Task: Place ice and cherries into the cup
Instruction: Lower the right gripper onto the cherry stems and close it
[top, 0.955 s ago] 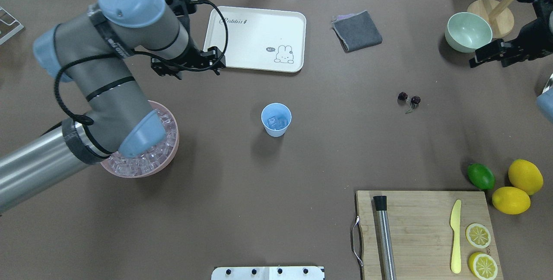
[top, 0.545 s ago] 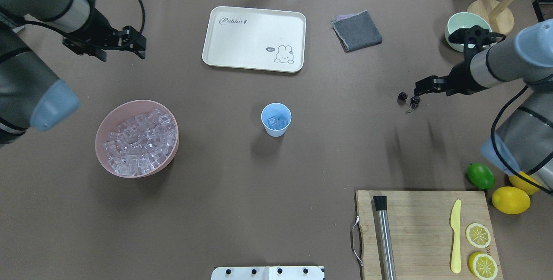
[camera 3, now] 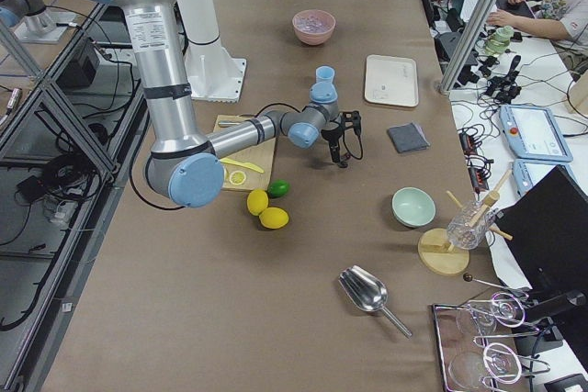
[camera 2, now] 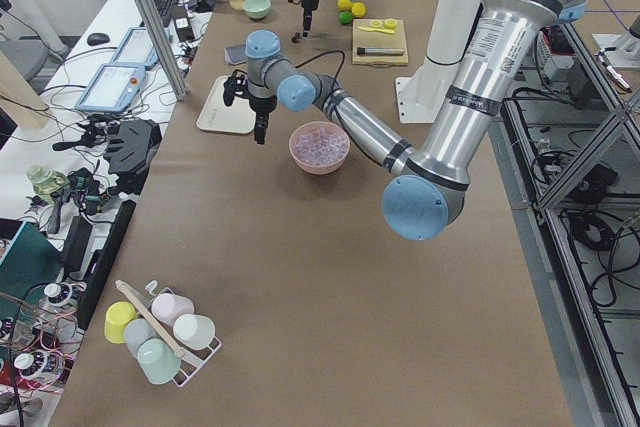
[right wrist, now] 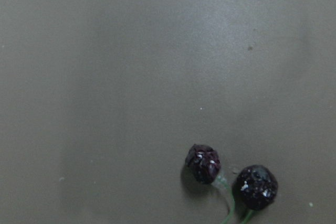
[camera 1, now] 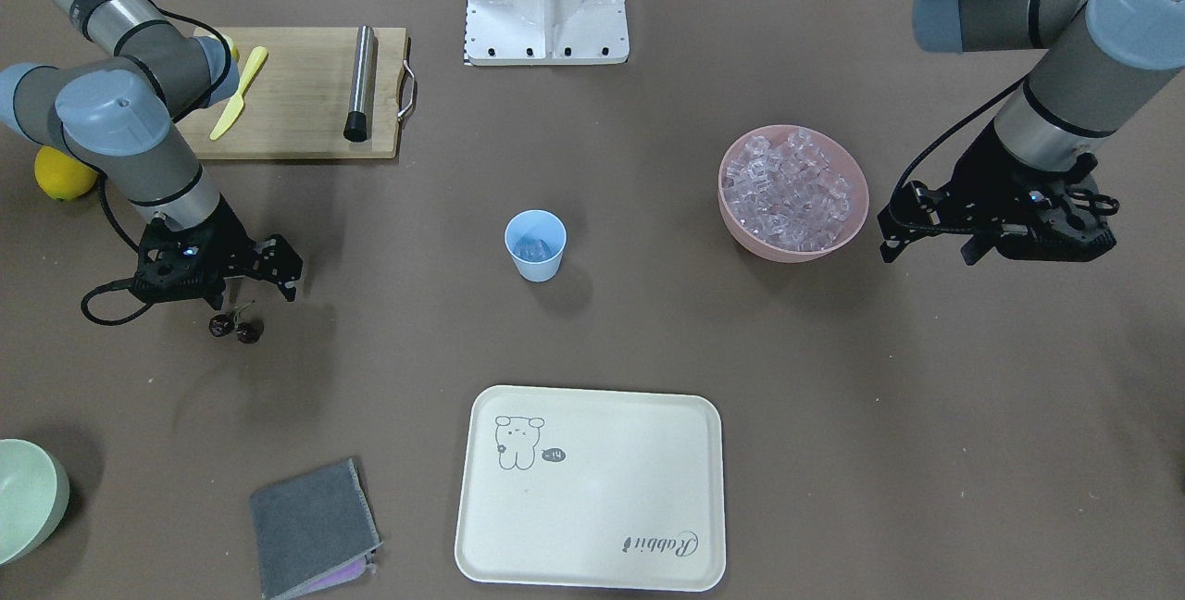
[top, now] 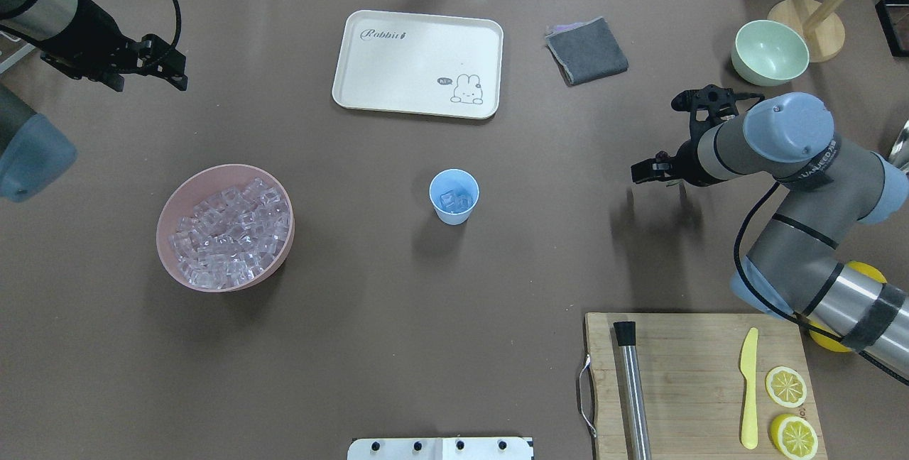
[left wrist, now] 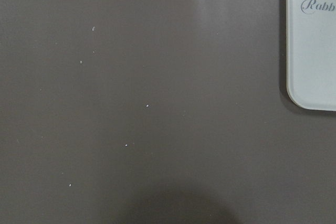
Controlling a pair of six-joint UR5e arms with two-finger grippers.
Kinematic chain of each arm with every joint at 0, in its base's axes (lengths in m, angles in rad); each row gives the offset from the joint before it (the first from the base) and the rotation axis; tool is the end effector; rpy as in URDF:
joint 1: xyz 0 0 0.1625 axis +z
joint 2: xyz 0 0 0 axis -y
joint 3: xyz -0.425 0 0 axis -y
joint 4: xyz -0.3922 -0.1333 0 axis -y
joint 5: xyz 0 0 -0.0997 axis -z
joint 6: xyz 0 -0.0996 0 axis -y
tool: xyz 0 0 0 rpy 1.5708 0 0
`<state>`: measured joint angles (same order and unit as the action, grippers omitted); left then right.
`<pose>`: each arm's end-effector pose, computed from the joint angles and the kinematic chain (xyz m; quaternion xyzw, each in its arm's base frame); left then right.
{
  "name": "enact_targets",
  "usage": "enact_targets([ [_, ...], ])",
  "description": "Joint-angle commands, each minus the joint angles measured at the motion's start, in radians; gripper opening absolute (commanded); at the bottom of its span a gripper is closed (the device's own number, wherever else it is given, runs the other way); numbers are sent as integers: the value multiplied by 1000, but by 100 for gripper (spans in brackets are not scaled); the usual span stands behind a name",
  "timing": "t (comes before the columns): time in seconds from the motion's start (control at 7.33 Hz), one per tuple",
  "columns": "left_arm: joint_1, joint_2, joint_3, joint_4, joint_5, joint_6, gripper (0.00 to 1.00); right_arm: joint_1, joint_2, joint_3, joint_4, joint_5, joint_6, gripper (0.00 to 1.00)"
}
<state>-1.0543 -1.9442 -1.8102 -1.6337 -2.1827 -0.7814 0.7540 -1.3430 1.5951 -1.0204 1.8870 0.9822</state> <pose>0.2324 -0.5634 0.3339 0.0801 0.4174 -0.0199 0.9050 -0.3769 -0.4943 0.4728 0.1264 -0.3922 0.0138 0.9111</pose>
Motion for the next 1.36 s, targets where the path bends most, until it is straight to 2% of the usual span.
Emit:
enact_targets([
  [0.0, -3, 2, 0, 0, 4, 2, 97, 11, 12, -9, -7, -5, -4, 99],
  [0.41, -1, 4, 6, -2, 11, 2, 97, 22, 16, -17, -12, -14, -8, 98],
  [0.82, -1, 4, 5, -2, 12, 2, 97, 25, 15, -29, -14, -25, -23, 88],
  [1.23, 0, 4, 5, -2, 12, 1, 97, 38, 22, -43, -14, -34, -54, 85],
])
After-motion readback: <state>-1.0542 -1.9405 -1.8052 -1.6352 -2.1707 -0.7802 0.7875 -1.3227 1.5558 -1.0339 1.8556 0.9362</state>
